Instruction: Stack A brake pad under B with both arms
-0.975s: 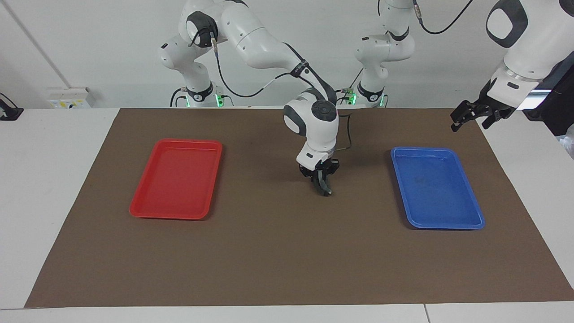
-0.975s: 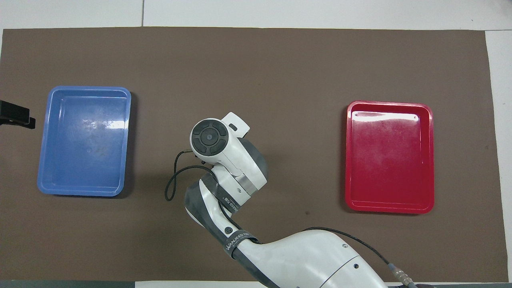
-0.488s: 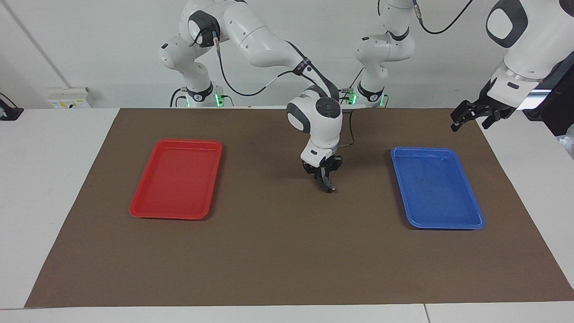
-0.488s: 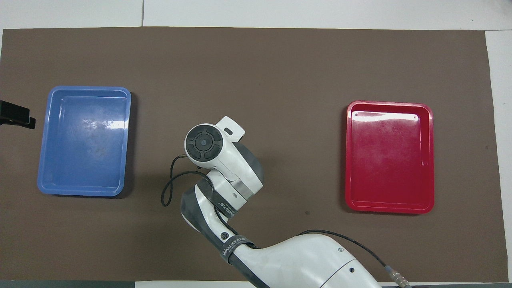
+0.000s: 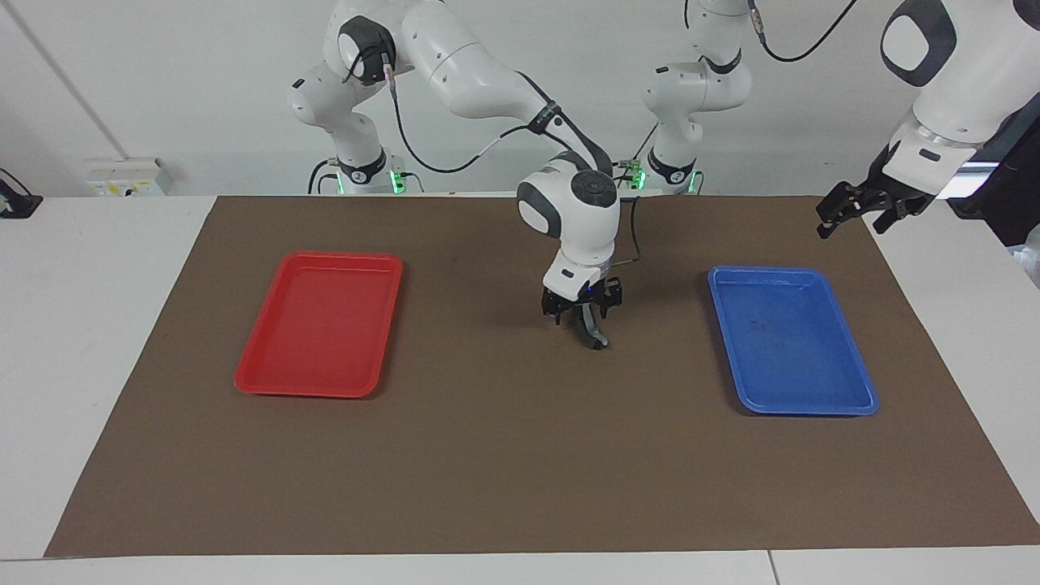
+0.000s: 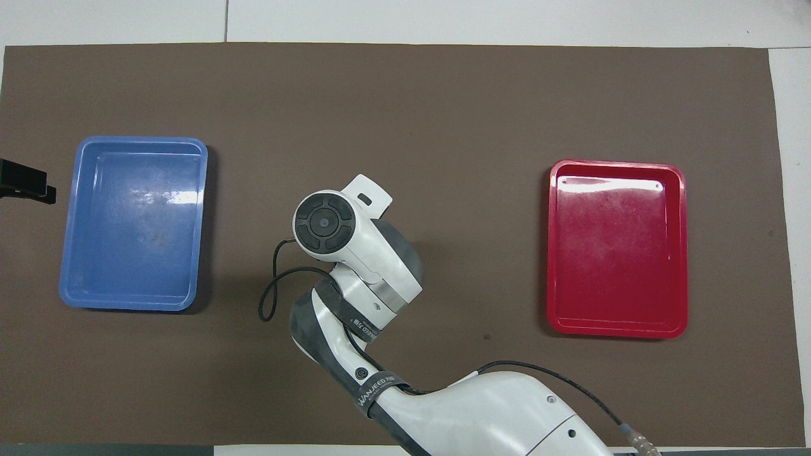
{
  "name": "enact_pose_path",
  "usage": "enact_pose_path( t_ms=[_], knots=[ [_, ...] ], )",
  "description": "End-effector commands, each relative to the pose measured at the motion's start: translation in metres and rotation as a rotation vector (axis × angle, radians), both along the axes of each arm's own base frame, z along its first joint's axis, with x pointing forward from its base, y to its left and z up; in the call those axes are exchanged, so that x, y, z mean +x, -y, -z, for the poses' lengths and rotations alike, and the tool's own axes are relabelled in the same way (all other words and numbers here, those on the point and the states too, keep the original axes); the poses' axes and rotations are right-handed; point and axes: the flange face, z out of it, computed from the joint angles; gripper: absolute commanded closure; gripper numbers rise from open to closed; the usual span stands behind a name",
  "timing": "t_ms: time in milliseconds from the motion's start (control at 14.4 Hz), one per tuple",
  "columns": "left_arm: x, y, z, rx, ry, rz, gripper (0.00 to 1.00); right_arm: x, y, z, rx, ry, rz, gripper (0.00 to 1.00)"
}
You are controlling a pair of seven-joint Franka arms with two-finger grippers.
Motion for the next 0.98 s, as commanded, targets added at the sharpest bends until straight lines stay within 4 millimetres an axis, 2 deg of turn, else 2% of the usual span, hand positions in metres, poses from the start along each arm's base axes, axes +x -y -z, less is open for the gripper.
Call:
enact_pose_path(
  t_ms=[0,209,279,418,627,766,905],
  knots=[
    [-0.006,-0.002,0.0,-0.008,-0.01,-0.014,0.0,0.034,0.062,-0.056,-0.012,0.016,0.069,0.0],
    [-0.006,-0.002,0.0,-0.008,-0.01,-0.014,0.0,0.072,0.175,-0.109,-0.006,-0.004,0.231,0.0],
    [-0.006,-0.002,0.0,-0.008,-0.01,-0.014,0.0,0.078,0.218,-0.122,-0.012,-0.025,0.266,0.0],
    [-0.006,-0.002,0.0,-0.008,-0.01,-0.014,0.0,0.085,0.313,-0.159,-0.02,-0.051,0.249,0.0],
    [-0.006,-0.002,0.0,-0.008,-0.008,-0.014,0.0,0.066,0.436,-0.2,-0.036,-0.172,0.227,0.0],
    [-0.006,-0.002,0.0,-0.008,-0.01,-0.014,0.0,0.051,0.499,-0.227,-0.02,-0.179,0.237,0.0],
    [-0.006,-0.002,0.0,-0.008,-0.008,-0.014,0.0,0.031,0.544,-0.244,-0.009,-0.205,0.217,0.0]
  ],
)
